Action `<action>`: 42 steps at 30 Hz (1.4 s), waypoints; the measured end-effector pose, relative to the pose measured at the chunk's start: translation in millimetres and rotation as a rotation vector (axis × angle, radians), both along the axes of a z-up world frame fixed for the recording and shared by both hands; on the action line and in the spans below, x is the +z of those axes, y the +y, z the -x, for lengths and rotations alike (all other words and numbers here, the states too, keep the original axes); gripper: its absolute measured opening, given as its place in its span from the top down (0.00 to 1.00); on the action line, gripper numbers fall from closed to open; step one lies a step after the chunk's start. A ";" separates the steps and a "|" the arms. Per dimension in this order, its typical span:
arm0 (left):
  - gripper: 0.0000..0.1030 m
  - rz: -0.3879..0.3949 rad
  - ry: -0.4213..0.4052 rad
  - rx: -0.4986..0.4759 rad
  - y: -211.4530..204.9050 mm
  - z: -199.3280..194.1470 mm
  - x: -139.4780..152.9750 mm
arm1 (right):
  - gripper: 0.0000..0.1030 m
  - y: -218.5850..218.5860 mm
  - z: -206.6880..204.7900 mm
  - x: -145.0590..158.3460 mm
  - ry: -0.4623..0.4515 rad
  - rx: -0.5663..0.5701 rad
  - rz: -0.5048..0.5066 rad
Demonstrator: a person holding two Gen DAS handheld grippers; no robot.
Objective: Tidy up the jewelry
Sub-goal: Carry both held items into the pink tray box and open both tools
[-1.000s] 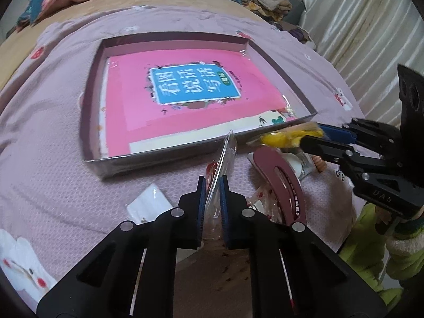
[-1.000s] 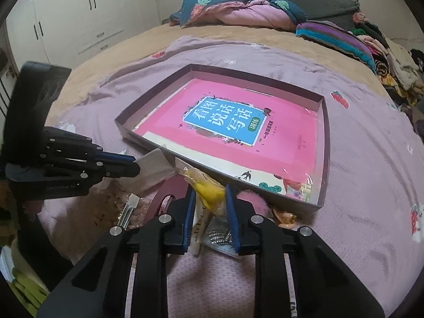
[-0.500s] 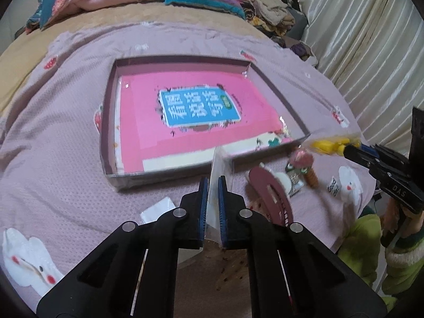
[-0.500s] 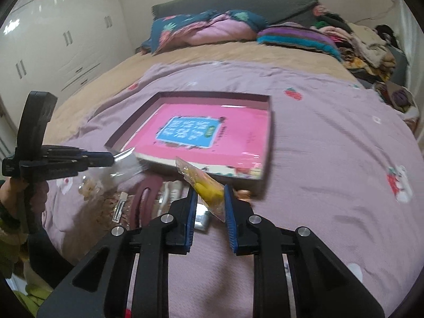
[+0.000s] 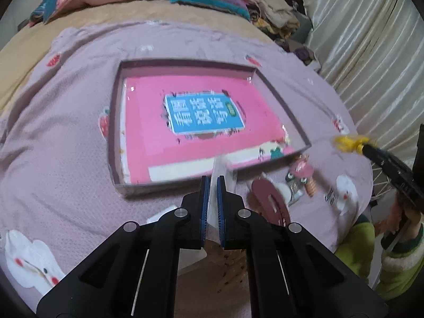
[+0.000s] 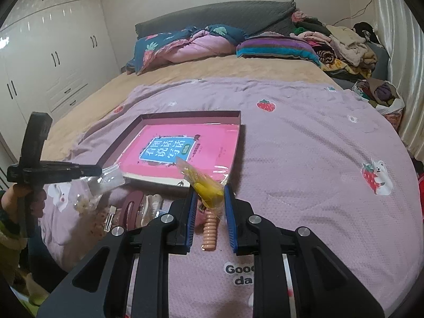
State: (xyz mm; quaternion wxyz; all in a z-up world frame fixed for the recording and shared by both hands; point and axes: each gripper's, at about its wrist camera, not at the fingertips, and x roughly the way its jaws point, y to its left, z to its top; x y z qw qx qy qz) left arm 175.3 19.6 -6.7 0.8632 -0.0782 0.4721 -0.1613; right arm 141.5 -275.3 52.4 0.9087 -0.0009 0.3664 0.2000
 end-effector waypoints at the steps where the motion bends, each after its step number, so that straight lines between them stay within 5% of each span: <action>1: 0.99 -0.002 -0.010 0.004 0.9 -0.6 3.8 | 0.81 0.4 -1.1 0.9 -0.002 0.003 -0.002; 13: 1.00 -0.037 -0.144 0.066 10.4 -44.0 62.1 | 0.81 13.4 -26.8 21.7 -0.054 0.016 -0.009; 35: 0.99 -0.069 -0.078 0.220 17.6 -104.0 -9.2 | 0.81 61.4 -118.5 -2.3 -0.071 0.021 0.123; 39: 0.74 -0.097 -0.067 0.223 19.3 -98.4 -15.6 | 0.81 75.1 -132.4 -20.9 -0.062 0.012 0.179; 42: 0.66 -0.110 -0.062 0.221 20.9 -90.0 -16.7 | 0.81 82.3 -135.7 -35.9 -0.057 0.006 0.223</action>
